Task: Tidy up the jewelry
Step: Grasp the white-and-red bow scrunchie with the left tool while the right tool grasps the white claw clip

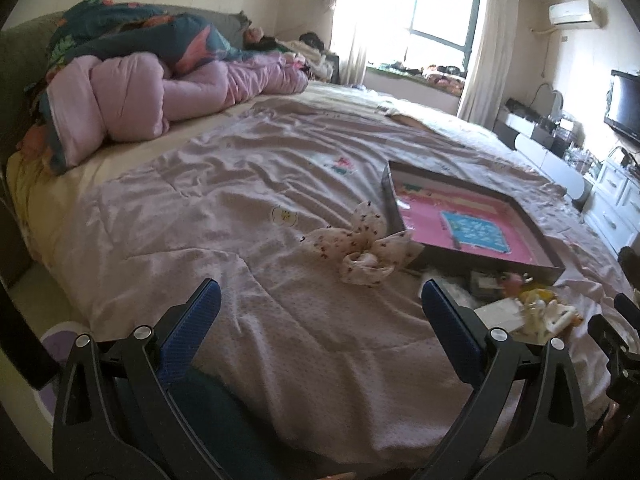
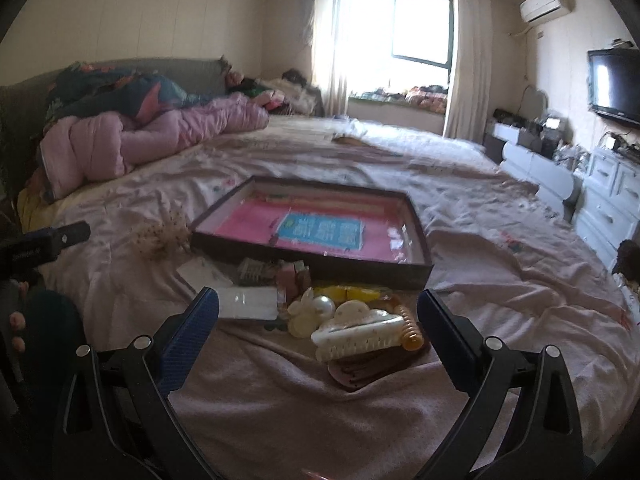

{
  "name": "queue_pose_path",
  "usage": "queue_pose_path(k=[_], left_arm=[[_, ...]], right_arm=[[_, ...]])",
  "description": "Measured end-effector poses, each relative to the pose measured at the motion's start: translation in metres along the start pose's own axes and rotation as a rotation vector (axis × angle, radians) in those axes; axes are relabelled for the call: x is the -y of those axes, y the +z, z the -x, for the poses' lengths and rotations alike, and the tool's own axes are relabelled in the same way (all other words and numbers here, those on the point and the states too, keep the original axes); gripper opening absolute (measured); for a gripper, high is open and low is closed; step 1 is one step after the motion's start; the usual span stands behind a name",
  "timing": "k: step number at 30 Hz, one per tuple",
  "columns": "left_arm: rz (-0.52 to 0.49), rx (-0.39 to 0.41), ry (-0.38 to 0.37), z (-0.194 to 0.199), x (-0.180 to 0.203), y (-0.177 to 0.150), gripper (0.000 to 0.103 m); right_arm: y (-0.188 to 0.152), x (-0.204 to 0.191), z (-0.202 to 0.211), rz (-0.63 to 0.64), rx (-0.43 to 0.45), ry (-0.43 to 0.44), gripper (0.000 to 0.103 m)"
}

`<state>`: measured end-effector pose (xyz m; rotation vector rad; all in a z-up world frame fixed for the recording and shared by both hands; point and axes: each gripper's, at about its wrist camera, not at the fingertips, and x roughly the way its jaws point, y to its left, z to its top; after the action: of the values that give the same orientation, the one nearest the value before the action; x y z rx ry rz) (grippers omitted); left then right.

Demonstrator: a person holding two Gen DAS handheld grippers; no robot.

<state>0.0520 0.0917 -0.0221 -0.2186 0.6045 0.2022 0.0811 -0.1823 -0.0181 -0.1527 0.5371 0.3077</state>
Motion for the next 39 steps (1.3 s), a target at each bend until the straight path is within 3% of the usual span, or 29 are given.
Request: queue_pose_path(k=[9, 13, 15, 22, 26, 29, 32, 34, 39], left_arm=[[-0.025, -0.06, 0.006, -0.036, 0.003, 0.009, 0.092], [-0.059, -0.07, 0.008, -0.051, 0.006, 0.015, 0.092], [-0.067, -0.081, 0.006, -0.058, 0.007, 0.018, 0.092], [-0.092, -0.17, -0.006, -0.096, 0.015, 0.025, 0.092], [-0.116, -0.203, -0.018, -0.115, 0.022, 0.028, 0.091], [-0.14, -0.216, -0.048, -0.124, 0.031, 0.028, 0.077], [-0.153, -0.227, -0.085, -0.129, 0.038, 0.026, 0.054], [-0.157, -0.23, -0.123, -0.129, 0.042, 0.025, 0.032], [-0.17, -0.191, -0.135, -0.108, 0.047, 0.026, 0.018]], right_arm=[[-0.008, 0.012, -0.037, 0.05, -0.107, 0.024, 0.096], [-0.01, 0.017, -0.051, 0.07, -0.156, 0.027, 0.082], [-0.013, 0.02, -0.059, 0.075, -0.179, 0.03, 0.082], [-0.015, 0.023, -0.071, 0.122, -0.186, -0.001, 0.081], [-0.016, 0.036, -0.079, 0.096, -0.196, -0.008, 0.075], [-0.014, 0.041, -0.08, 0.08, -0.197, 0.016, 0.072], [-0.013, 0.042, -0.079, 0.08, -0.191, 0.03, 0.071], [-0.014, 0.044, -0.076, 0.072, -0.183, 0.043, 0.071], [-0.008, 0.062, -0.063, -0.055, -0.164, 0.105, 0.071]])
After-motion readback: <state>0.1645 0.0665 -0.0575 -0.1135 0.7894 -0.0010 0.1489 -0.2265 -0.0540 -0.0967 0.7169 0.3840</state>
